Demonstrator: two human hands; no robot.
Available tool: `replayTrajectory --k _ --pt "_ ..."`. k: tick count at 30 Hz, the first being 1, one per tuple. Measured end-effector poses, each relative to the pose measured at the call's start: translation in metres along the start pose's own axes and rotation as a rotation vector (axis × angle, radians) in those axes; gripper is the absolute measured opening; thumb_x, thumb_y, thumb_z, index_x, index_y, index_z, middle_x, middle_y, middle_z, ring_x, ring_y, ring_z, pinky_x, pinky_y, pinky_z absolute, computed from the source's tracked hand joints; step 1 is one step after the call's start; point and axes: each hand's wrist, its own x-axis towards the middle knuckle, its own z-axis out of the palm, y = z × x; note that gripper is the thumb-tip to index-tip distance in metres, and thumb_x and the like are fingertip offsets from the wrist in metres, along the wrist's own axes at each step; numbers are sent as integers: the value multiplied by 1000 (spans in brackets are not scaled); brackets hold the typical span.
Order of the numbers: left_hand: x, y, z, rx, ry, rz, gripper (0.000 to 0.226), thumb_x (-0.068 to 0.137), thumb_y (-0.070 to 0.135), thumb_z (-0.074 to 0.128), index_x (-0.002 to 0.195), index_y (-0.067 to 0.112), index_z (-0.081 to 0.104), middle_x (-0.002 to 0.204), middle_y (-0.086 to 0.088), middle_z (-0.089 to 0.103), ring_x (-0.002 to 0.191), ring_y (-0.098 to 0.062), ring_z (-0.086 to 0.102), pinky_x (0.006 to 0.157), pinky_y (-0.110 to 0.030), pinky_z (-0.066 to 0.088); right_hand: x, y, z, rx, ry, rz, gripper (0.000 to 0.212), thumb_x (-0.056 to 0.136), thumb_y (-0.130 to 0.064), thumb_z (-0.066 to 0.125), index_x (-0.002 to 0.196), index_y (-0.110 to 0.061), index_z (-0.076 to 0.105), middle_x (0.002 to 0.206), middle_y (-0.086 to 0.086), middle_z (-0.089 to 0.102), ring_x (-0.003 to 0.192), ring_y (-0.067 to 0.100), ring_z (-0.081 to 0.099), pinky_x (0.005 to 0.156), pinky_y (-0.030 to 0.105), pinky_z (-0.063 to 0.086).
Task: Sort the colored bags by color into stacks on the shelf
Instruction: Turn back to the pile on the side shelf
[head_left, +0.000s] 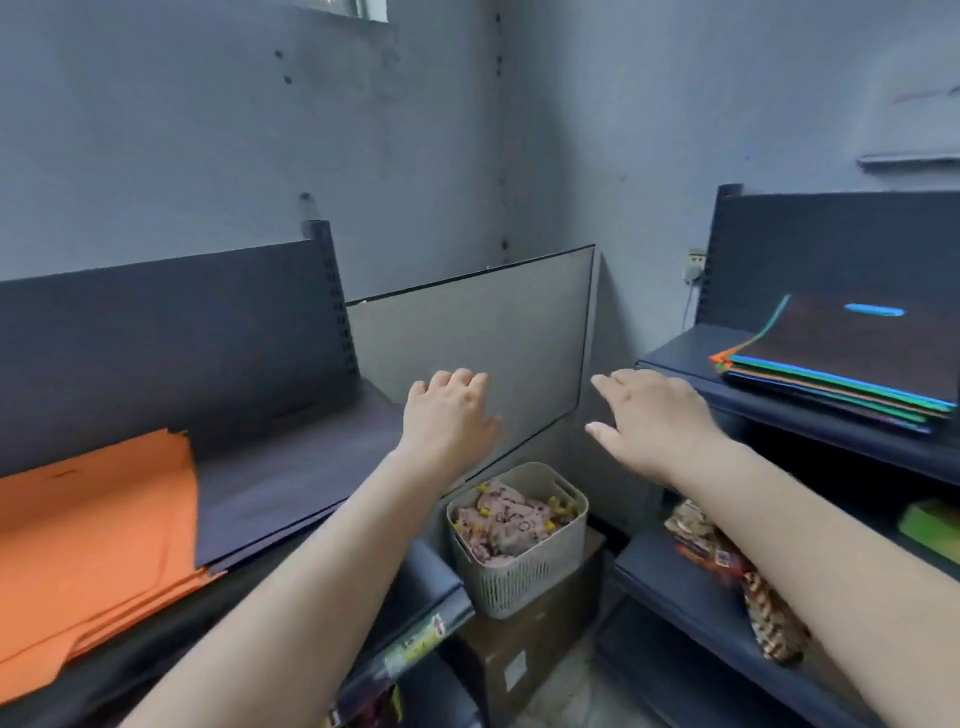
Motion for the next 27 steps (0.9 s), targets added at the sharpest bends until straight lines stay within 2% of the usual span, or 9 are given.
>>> replayTrajectory --k 10,18,22,27 --pt "95 155 50 -125 -17 292 47 94 46 42 133 19 43 138 -1 47 127 -24 40 98 -37 32 -36 152 34 -79 -97 351 52 94 -50 43 136 -20 38 136 0 47 129 23 41 102 39 36" --pt "195 263 98 -211 -13 462 47 96 46 41 135 19 42 136 1 48 126 -24 42 98 -37 34 -15 255 74 -150 -153 556 51 96 -49 40 137 -19 38 136 0 46 128 23 40 101 37 35" --pt "246 300 126 -230 -21 523 40 97 45 39 124 16 46 129 0 52 120 -25 45 91 -35 35 4 300 98 -124 -179 649 49 97 -48 37 136 -19 40 135 0 47 124 23 43 96 37 37" --pt "298 334 164 -287 -59 562 45 98 50 33 126 19 49 132 1 52 123 -24 44 96 -35 35 19 354 126 19 -203 831 46 98 -46 37 133 -16 45 135 3 48 122 25 46 93 35 40"
